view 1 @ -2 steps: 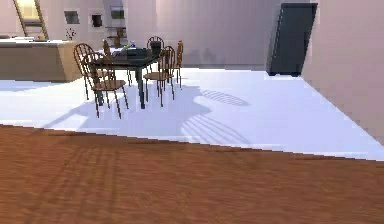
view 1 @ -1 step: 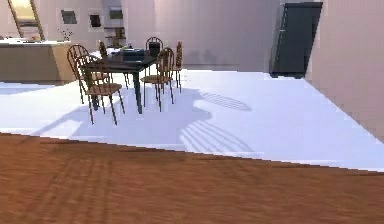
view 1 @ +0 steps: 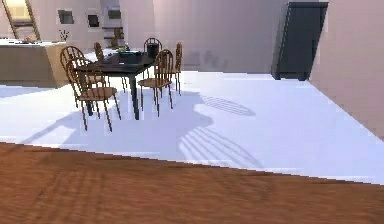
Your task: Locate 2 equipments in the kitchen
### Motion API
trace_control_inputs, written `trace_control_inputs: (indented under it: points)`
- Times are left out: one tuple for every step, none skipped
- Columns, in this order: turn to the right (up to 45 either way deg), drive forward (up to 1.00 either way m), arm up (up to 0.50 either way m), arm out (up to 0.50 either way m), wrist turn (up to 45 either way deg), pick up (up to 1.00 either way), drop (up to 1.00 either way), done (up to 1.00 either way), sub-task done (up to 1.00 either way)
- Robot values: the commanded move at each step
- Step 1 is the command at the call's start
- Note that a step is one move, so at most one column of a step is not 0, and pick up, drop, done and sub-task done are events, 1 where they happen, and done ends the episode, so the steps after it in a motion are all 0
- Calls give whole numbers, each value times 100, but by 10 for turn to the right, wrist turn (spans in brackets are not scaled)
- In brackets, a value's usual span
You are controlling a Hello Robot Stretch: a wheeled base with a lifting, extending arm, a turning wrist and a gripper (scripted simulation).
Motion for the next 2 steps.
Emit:
trace_control_inputs:
  points:
    - [60, 0, 0, 0, 0, 0, 0, 0, 0]
    - [0, 100, 0, 0, 0, 0, 0, 0, 0]
